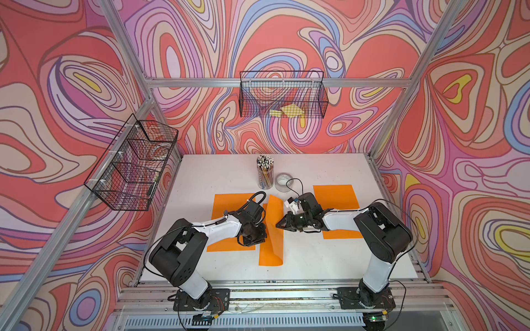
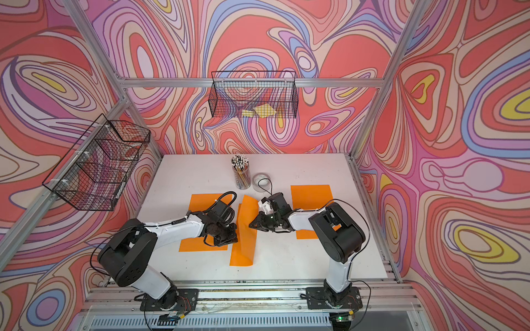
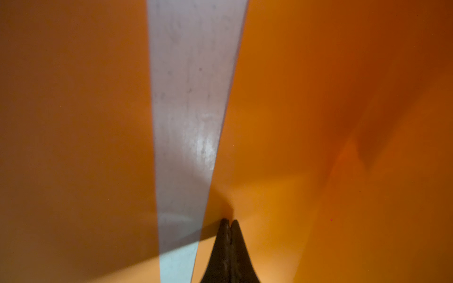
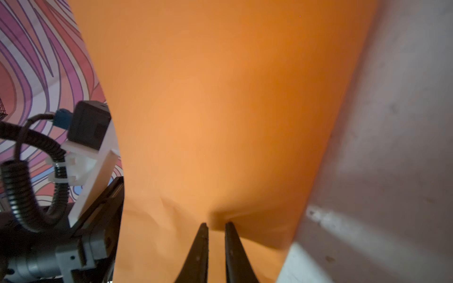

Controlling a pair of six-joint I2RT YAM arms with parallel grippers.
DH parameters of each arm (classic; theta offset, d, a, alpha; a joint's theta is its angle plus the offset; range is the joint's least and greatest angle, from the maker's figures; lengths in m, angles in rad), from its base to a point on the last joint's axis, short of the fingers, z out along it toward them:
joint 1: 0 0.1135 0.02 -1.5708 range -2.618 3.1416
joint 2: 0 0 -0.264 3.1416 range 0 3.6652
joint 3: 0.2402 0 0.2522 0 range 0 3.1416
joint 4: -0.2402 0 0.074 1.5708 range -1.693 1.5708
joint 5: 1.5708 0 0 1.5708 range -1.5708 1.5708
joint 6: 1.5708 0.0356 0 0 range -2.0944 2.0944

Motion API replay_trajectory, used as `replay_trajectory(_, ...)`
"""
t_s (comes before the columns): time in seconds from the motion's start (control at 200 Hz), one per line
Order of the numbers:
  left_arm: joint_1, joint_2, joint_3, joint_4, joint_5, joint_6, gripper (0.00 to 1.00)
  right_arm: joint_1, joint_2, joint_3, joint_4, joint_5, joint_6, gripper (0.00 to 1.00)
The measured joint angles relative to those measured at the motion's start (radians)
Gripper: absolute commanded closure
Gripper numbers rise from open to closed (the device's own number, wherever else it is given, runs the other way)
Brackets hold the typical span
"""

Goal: Fold the rectangular paper in half along the long edge
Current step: Fold the paper at the center of the board.

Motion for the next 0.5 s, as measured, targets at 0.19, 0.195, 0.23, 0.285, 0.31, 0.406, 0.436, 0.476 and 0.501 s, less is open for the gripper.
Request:
replay_trajectory(0.19,0.000,-0.020,-0.010,-0.015,-0.010,0.000,0.99,0.000,0.007,0.000,0.000,0.004,-0.001,0.84)
replay_trajectory(0.195,0.000,-0.021,-0.011,-0.016,-0.010,0.000,0.99,0.000,0.007,0.000,0.000,0.004,-0.001,0.84)
replay_trajectory(0.23,0.000,-0.028,-0.014,-0.027,-0.013,0.000,0.99,0.000,0.009,0.000,0.000,0.004,-0.001,0.84)
replay_trajectory(0.285,0.000,-0.040,-0.015,-0.039,-0.019,0.000,0.99,0.000,0.016,0.003,0.000,0.005,-0.001,0.84)
replay_trajectory(0.31,0.000,-0.044,-0.015,-0.042,-0.020,0.000,0.99,0.000,0.019,0.005,0.000,0.005,-0.002,0.84)
replay_trajectory(0.406,0.000,-0.057,-0.015,-0.050,-0.023,0.000,0.99,0.000,0.034,0.010,0.002,0.006,-0.002,0.84)
replay_trajectory(0.436,0.000,-0.059,-0.015,-0.050,-0.023,0.000,0.99,0.000,0.040,0.010,0.004,0.006,-0.002,0.84)
replay_trajectory(0.476,0.000,-0.060,-0.015,-0.050,-0.023,0.000,0.99,0.000,0.048,0.011,0.005,0.006,-0.002,0.84)
replay_trajectory(0.501,0.000,-0.060,-0.015,-0.050,-0.023,0.000,0.99,0.000,0.052,0.011,0.005,0.007,-0.002,0.84)
